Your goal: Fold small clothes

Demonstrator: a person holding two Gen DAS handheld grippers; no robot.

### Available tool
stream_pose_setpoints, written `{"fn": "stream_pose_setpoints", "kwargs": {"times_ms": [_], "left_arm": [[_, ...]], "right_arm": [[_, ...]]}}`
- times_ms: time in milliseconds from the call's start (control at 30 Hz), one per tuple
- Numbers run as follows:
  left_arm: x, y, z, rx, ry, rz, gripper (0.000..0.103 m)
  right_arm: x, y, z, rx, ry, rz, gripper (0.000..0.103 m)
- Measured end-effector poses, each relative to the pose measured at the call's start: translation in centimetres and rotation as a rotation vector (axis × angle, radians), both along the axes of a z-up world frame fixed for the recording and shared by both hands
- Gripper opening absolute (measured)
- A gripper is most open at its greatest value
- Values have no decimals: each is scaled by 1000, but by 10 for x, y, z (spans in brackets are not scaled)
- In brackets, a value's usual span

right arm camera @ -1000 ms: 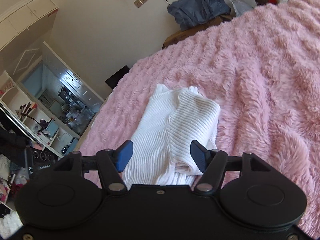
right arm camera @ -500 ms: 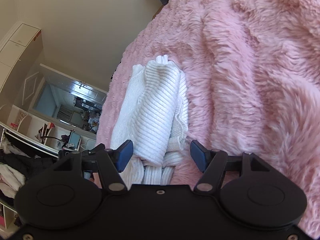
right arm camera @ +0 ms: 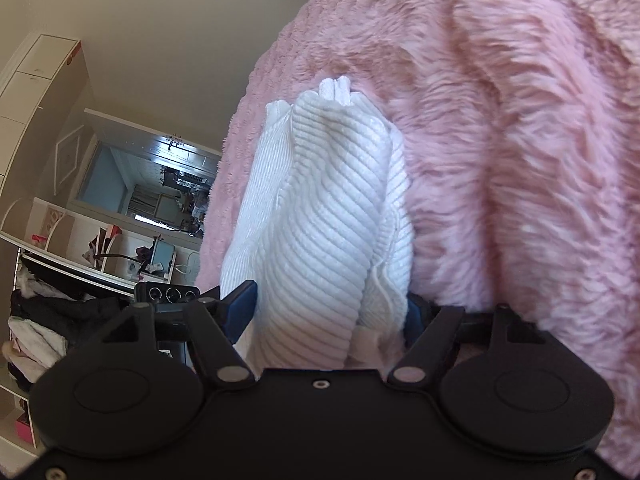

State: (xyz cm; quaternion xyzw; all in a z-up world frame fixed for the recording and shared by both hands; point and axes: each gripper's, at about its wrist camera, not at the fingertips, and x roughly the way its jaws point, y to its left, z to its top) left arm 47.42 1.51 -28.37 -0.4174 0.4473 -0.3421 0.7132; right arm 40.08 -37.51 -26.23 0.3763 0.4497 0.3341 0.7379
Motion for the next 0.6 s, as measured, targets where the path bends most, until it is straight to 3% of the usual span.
{"fn": "stream_pose_setpoints", "kwargs": {"times_ms": [133,167,267,333,433,600], "left_arm": [[8,-7,0,-17,3,-5,62],[6,-7,2,-20,-11,-5,57],[0,-10,8,-22,-72,-20,53],[-3,-7,8,-52,-77,-15,50],[-9,-6,15,-77,-90,-4,47],[-20,1,54,-102,-151,-7,47]], "right_arm": [[5,5,1,25,16,-23,75],[6,0,0,26,18,-24,73],[3,-7,2,-1,11,-16,58],[0,-13,4,1,10,-19,53],[-4,-12,17,-7,-3,-27,50],[-9,-4,56,-21,-50,-9,50]]}}
